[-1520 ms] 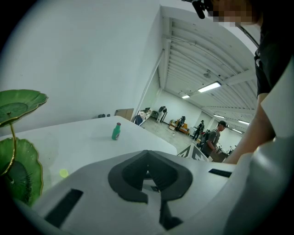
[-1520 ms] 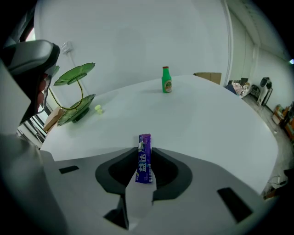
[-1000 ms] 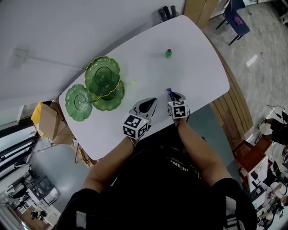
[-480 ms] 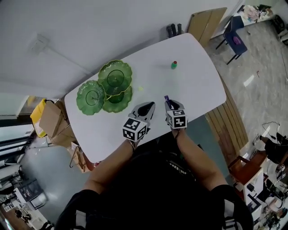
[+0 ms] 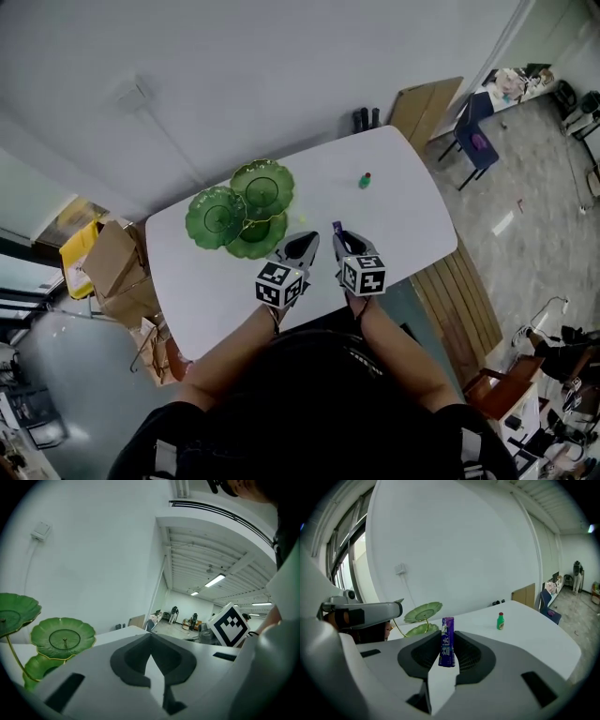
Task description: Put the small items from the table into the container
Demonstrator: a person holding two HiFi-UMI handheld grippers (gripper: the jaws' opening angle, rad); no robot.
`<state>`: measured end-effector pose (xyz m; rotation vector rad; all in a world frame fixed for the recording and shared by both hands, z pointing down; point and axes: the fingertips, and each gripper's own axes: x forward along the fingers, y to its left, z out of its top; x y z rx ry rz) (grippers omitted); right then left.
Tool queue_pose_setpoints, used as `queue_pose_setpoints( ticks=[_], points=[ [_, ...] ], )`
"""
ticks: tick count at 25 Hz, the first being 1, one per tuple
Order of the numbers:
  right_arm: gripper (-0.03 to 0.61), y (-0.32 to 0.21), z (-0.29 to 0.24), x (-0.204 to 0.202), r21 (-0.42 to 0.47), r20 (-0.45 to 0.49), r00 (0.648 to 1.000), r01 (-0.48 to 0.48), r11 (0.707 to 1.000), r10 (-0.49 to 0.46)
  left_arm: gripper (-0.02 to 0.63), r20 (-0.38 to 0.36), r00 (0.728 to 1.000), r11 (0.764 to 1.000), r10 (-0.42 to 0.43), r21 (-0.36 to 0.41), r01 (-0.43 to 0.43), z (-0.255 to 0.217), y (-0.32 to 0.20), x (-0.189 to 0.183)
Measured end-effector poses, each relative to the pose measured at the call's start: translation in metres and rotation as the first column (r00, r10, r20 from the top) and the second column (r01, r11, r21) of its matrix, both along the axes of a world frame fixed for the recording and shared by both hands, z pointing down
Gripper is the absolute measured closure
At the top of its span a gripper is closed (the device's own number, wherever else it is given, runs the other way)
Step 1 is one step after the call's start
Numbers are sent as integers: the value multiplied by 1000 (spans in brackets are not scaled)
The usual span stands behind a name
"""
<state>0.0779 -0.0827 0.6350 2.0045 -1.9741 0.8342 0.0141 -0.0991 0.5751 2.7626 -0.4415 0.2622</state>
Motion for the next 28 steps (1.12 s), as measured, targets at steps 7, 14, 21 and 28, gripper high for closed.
queue_pose_setpoints(
  ticks=[7, 14, 21, 28],
  points=[
    [488, -22, -20, -45, 38, -5, 997, 81, 996, -81, 606, -9, 998, 998, -64, 15, 64, -8, -13, -39],
    [488, -53, -23, -106, 47, 4, 975, 221, 974, -222, 606, 3, 982, 982, -188, 17, 188, -8, -31, -94],
    [488, -76, -25, -147, 56, 18, 933, 358, 932, -359, 606, 25, 949, 949, -315, 26, 314, -8, -39, -131],
    [488, -80, -25, -151, 53, 34, 877, 477, 877, -479, 606, 46, 904, 905, -425, 13, 425, -5, -37, -128]
  ],
)
